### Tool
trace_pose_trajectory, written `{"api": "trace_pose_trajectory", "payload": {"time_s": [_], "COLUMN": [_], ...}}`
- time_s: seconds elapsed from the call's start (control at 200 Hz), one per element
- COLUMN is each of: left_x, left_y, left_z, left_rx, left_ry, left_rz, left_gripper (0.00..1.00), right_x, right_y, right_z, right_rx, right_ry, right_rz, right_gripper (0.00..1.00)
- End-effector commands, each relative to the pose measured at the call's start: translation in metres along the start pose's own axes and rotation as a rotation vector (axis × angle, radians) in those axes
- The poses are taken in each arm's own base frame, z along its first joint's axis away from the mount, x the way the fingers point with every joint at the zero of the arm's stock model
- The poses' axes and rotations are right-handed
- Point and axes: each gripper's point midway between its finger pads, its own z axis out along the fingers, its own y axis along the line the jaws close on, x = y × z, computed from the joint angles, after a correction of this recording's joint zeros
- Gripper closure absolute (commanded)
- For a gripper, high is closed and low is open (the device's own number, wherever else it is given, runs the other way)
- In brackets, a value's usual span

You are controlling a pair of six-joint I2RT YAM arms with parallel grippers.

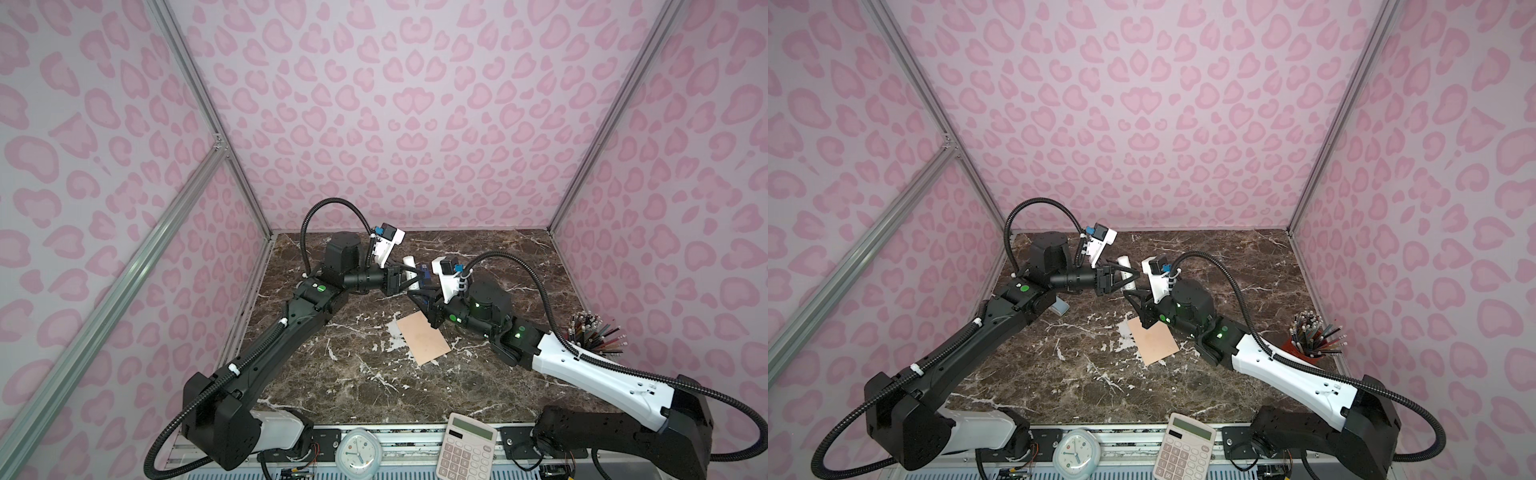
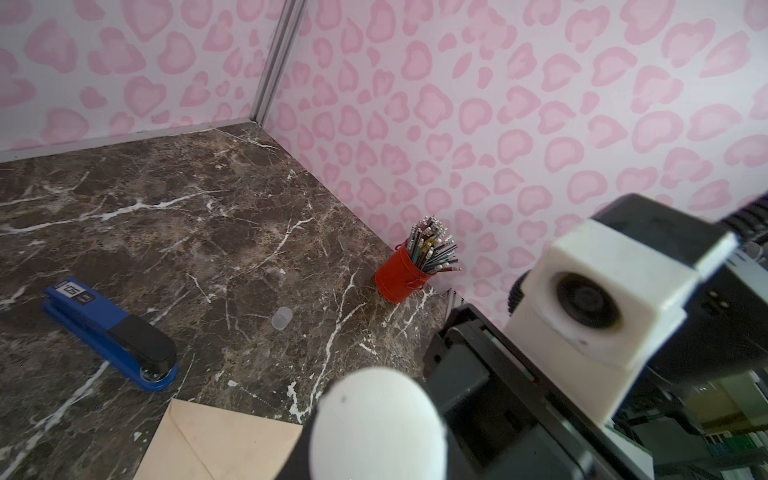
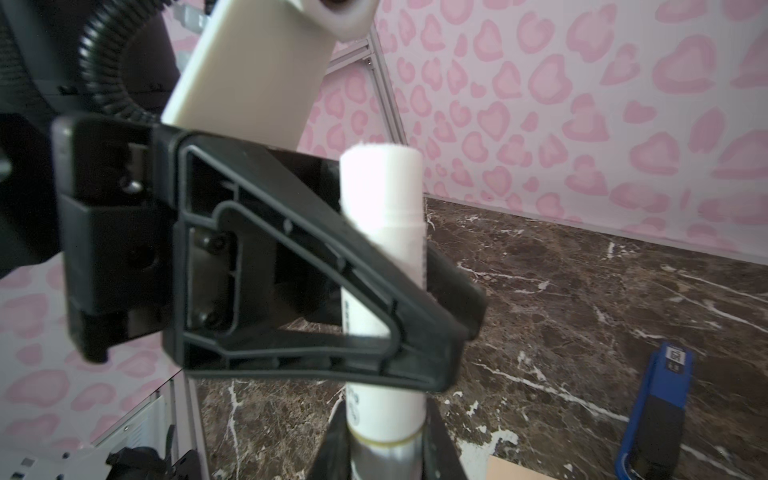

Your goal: Place the letter into the envelope and seal it

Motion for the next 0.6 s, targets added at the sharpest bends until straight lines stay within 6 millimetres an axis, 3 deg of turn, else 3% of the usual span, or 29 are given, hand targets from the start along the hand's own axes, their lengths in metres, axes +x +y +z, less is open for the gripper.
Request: {"api": "trace_pose_trajectory", "payload": {"time_s": [0.0,0.205,0.365,0.445,0.595], "left_x": [-0.009,-0.012,-0.017,-0.021,-0.032], "left_y": [0.037,0.056,0.063,0.059,0.047], "left_z": [-0.003,-0.007,-0.009,-0.011,-0.018], "left_rx": [-0.216,-0.318,-0.353,-0.342,-0.261], "left_ry": [-0.063,-0.096,-0.127,-0.145,-0.177], "left_rz": [0.038,0.048,0.045,0.054,0.043], "left_gripper": [0.97,0.96,0.96,0.96,0.96], "right_x": [-0.024,-0.023,-0.016,-0.008,0.009], "right_y": [0.008,0.016,0.023,0.017,0.005], "right_z": [0.0,0.002,0.002,-0.005,-0.021], "right_rx": [0.048,0.107,0.067,0.076,-0.009], "right_ry": [-0.09,-0.065,-0.046,-0.029,0.018], "right_rz": [-0.058,-0.094,-0.106,-0.131,-0.135], "right_gripper": [0.95,0.93,0.72,0.59,0.53]}}
